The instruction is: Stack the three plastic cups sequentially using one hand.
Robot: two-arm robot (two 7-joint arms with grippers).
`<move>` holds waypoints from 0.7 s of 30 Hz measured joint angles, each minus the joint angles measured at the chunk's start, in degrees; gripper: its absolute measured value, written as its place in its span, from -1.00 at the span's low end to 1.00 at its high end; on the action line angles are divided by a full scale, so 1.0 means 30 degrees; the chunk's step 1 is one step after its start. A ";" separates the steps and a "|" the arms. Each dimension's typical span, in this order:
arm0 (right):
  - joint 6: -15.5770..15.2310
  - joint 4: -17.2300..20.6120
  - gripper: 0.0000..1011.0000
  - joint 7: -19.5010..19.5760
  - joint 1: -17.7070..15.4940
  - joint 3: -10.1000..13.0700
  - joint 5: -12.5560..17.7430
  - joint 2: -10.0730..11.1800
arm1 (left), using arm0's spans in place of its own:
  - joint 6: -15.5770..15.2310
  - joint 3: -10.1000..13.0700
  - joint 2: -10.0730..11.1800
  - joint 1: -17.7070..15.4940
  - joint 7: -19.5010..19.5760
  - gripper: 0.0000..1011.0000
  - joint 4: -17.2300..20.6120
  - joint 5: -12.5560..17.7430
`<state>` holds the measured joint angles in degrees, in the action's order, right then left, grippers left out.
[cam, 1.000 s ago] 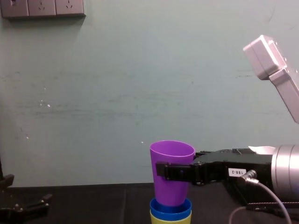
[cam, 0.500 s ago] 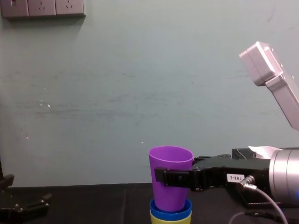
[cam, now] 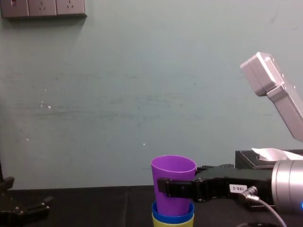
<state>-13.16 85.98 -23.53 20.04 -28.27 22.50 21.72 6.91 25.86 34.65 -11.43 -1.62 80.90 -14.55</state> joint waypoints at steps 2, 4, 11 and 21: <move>0.0001 -0.0049 0.45 -0.0008 -0.0004 -0.0010 -0.0022 -0.0025 | 0.0000 -0.0001 0.0000 0.0000 0.0000 1.00 0.0000 0.0000; 0.0001 -0.0090 0.45 -0.0024 -0.0008 -0.0016 -0.0050 -0.0054 | 0.0000 0.0000 0.0000 -0.0001 0.0000 1.00 0.0000 0.0000; 0.0006 -0.0158 0.45 -0.0054 -0.0017 -0.0044 -0.0128 -0.0069 | 0.0000 -0.0001 -0.0001 0.0000 0.0001 1.00 0.0000 0.0000; 0.0012 -0.0139 0.45 -0.0054 -0.0014 -0.0041 -0.0105 -0.0062 | 0.0000 0.0000 -0.0001 0.0000 0.0000 1.00 -0.0001 0.0001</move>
<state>-13.12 85.56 -23.69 20.00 -28.40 22.18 21.53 6.91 25.86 34.64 -11.43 -1.62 80.90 -14.55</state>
